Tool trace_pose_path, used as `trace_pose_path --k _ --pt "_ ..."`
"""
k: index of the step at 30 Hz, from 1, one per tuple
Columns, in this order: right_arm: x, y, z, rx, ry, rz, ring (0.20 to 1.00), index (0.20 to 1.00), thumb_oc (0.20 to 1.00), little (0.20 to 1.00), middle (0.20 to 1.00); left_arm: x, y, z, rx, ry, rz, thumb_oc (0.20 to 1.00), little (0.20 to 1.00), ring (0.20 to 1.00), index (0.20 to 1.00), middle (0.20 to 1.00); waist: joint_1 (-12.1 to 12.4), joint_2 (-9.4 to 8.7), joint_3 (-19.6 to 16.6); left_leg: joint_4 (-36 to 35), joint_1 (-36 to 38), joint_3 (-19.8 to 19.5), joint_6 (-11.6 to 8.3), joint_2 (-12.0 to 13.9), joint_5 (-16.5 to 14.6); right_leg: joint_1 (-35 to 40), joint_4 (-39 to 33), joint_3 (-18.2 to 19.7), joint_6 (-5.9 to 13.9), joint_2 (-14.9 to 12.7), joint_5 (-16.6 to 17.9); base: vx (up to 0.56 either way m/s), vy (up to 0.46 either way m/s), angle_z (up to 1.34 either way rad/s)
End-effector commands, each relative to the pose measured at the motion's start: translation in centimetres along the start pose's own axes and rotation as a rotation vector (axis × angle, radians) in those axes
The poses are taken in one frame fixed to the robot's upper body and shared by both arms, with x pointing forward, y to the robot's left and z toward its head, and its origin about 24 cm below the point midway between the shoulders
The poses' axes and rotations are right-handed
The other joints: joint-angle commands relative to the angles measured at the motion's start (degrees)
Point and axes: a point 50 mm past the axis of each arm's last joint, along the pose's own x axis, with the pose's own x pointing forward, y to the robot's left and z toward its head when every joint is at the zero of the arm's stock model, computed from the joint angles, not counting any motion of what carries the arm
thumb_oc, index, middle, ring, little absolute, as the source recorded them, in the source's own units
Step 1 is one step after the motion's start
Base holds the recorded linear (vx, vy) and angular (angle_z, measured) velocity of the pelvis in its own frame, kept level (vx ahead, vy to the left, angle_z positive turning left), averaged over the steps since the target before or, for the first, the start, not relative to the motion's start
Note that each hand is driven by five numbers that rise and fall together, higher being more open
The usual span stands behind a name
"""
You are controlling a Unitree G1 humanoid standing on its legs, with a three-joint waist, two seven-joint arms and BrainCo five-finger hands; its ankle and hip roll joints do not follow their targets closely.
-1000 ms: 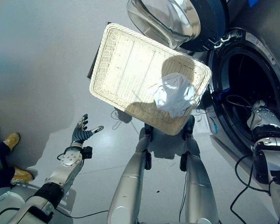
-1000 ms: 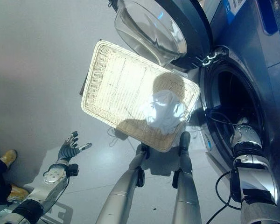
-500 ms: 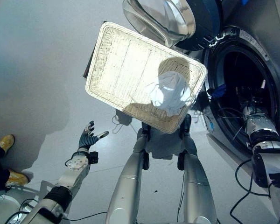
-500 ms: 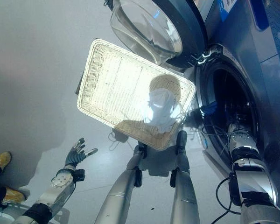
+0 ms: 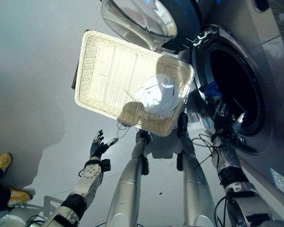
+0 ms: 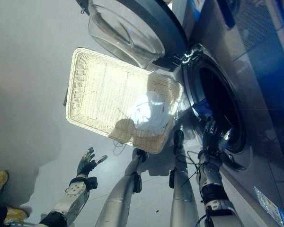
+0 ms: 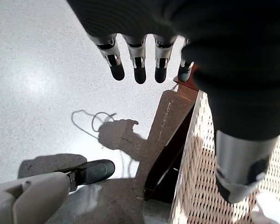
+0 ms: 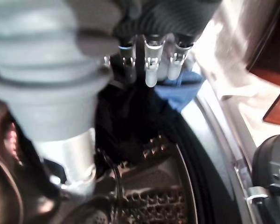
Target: Put the clothes into the washing machine.
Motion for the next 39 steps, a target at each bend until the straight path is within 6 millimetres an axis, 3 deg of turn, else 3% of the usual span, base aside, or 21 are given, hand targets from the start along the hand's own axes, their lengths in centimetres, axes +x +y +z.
trace_pose_path --k 1,8,12,13,14,16,17,18,19,20,21,25,26,28,30,35,39 --pt "-1.3 0.3 -1.0 0.029 0.067 0.075 1.000 1.000 1.000 1.000 1.000 -1.3 0.7 -1.8 -0.025 0.025 0.064 1.000 1.000 1.000 1.000 1.000 1.1 2.43 -1.1 -3.5 1.5 0.7 -1.69 -1.2 1.4 1.6 4.0 -2.5 0.85 4.5 -4.9 -0.03 0.128 -0.07" --pt "-4.4 -0.9 -4.3 -0.027 0.230 0.093 1.000 1.000 1.000 1.000 1.000 -1.7 -0.7 -2.2 -0.062 0.039 0.066 1.000 1.000 1.000 1.000 1.000 0.5 2.33 -1.1 -4.7 2.3 1.2 -1.52 -1.6 2.3 2.6 2.4 -1.8 1.00 4.0 -4.0 -0.03 0.092 -0.06" --pt "-5.6 0.9 -5.7 -0.338 0.279 0.229 1.000 1.000 1.000 1.000 1.000 -2.1 -1.3 -2.4 -0.074 0.050 0.060 1.000 1.000 1.000 1.000 1.000 0.5 2.19 -1.1 -5.3 2.6 1.3 -1.50 -1.6 2.8 3.0 1.9 -1.9 1.00 3.7 -3.8 -0.02 0.048 -0.01" --pt "-5.6 0.9 -5.7 -0.338 0.279 0.229 1.000 1.000 1.000 1.000 1.000 -2.1 -1.3 -2.4 -0.074 0.050 0.060 1.000 1.000 1.000 1.000 1.000 0.5 2.19 -1.1 -5.3 2.6 1.3 -1.50 -1.6 2.8 3.0 1.9 -1.9 1.00 3.7 -3.8 -0.01 0.047 0.01" --pt "-6.3 2.6 -6.3 -0.599 0.259 0.373 1.000 1.000 1.000 1.000 1.000 -2.2 -1.4 -2.4 -0.077 0.058 0.059 1.000 1.000 1.000 1.000 1.000 0.5 1.94 -1.1 -5.4 2.7 1.2 -1.48 -1.6 2.9 3.2 1.8 -2.1 0.99 3.6 -3.7 0.00 0.000 0.00" --pt "-6.8 3.8 -6.6 -0.790 0.215 0.446 1.000 1.000 1.000 1.000 1.000 -2.2 -1.5 -2.4 -0.073 0.061 0.060 1.000 1.000 1.000 1.000 1.000 0.6 1.72 -1.1 -5.3 2.6 0.9 -1.50 -1.6 2.9 3.3 1.9 -2.3 1.08 3.6 -3.9 -0.01 0.005 0.04" --pt "-6.8 3.8 -6.6 -0.790 0.215 0.446 1.000 1.000 1.000 1.000 1.000 -2.2 -1.5 -2.4 -0.073 0.061 0.060 1.000 1.000 1.000 1.000 1.000 0.6 1.72 -1.1 -5.3 2.6 0.9 -1.50 -1.6 2.9 3.3 1.9 -2.3 1.08 3.6 -3.9 -0.01 -0.016 0.12" --pt "-7.4 5.6 -7.7 -1.239 0.085 0.632 1.000 1.000 1.000 1.000 1.000 -2.0 -1.5 -2.2 -0.072 0.063 0.061 1.000 1.000 1.000 1.000 1.000 0.9 1.39 -1.1 -4.9 2.2 0.5 -1.60 -1.6 2.9 3.1 2.2 -2.8 1.12 3.4 -3.9 -0.01 -0.019 0.12" --pt "-7.2 6.0 -8.0 -1.429 -0.002 0.680 1.000 1.000 1.000 1.000 1.000 -1.8 -1.3 -2.1 -0.069 0.065 0.060 1.000 1.000 1.000 1.000 1.000 1.1 1.27 -1.1 -4.7 2.1 0.3 -1.66 -1.6 2.8 3.0 2.4 -3.0 1.17 3.4 -4.0 -0.01 -0.022 0.15" --pt "-7.2 6.1 -8.1 -1.488 -0.030 0.697 1.000 1.000 1.000 1.000 1.000 -1.8 -1.2 -2.1 -0.067 0.065 0.059 1.000 1.000 1.000 1.000 1.000 1.2 1.25 -1.1 -4.6 2.0 0.2 -1.67 -1.7 2.8 3.0 2.5 -3.0 1.20 3.4 -4.0 0.00 -0.025 0.10" --pt "-6.3 6.9 -7.8 -1.684 -0.144 0.753 1.000 1.000 1.000 1.000 1.000 -1.6 -0.8 -2.1 -0.060 0.069 0.055 1.000 1.000 1.000 1.000 1.000 1.6 1.17 -1.1 -4.3 2.0 -0.1 -1.58 -1.7 2.6 3.0 3.0 -3.5 1.33 3.3 -4.3 -0.01 -0.041 0.08" --pt "-4.4 8.0 -6.6 -1.922 -0.284 0.819 1.000 1.000 1.000 1.000 1.000 -1.4 0.2 -2.3 -0.040 0.077 0.048 1.000 1.000 1.000 1.000 1.000 2.6 0.77 -1.1 -3.7 1.9 -0.9 -1.61 -1.5 2.3 3.2 4.1 -4.3 1.57 3.2 -5.0 0.00 -0.063 0.18" --pt "-3.1 9.4 -6.3 -2.139 -0.423 0.925 1.000 1.000 1.000 1.000 1.000 -1.2 0.9 -2.5 -0.027 0.085 0.042 1.000 1.000 1.000 1.000 1.000 3.4 0.66 -1.1 -3.1 1.7 -1.6 -1.64 -1.5 1.9 3.1 5.2 -4.9 1.73 3.2 -5.7 0.00 -0.055 0.23" --pt "-2.9 9.7 -6.3 -2.150 -0.432 0.933 1.000 1.000 1.000 1.000 1.000 -1.1 1.0 -2.5 -0.025 0.085 0.041 1.000 1.000 1.000 1.000 1.000 3.6 0.65 -1.1 -3.0 1.7 -1.7 -1.64 -1.5 1.9 3.0 5.4 -5.0 1.76 3.2 -5.8 0.00 -0.046 0.15" --pt "-1.3 11.0 -6.7 -2.350 -0.498 1.006 1.000 1.000 1.000 1.000 1.000 -0.7 1.3 -2.4 -0.006 0.091 0.031 1.000 1.000 1.000 1.000 1.000 4.5 0.52 -1.1 -2.3 1.3 -2.3 -1.77 -1.4 1.7 2.8 6.5 -5.7 1.92 3.3 -6.4 0.00 -0.086 0.15" --pt "1.5 11.8 -8.4 -2.674 -0.348 1.097 1.000 1.000 1.000 1.000 1.000 0.2 1.8 -1.7 0.039 0.090 0.008 1.000 1.000 1.000 1.000 1.000 7.0 -0.23 -1.1 -1.8 1.2 -3.7 -1.99 -1.3 1.5 2.9 7.4 -7.7 1.98 3.2 -7.3 0.00 -0.098 0.16" --pt "2.6 11.6 -9.1 -2.802 -0.263 1.085 1.000 1.000 1.000 1.000 1.000 0.7 1.5 -1.1 0.057 0.083 -0.010 1.000 1.000 1.000 1.000 1.000 8.2 -0.28 -1.1 -1.5 0.5 -4.2 -2.14 -1.4 1.6 2.6 7.8 -8.8 1.93 3.0 -7.6 0.00 -0.065 0.17"
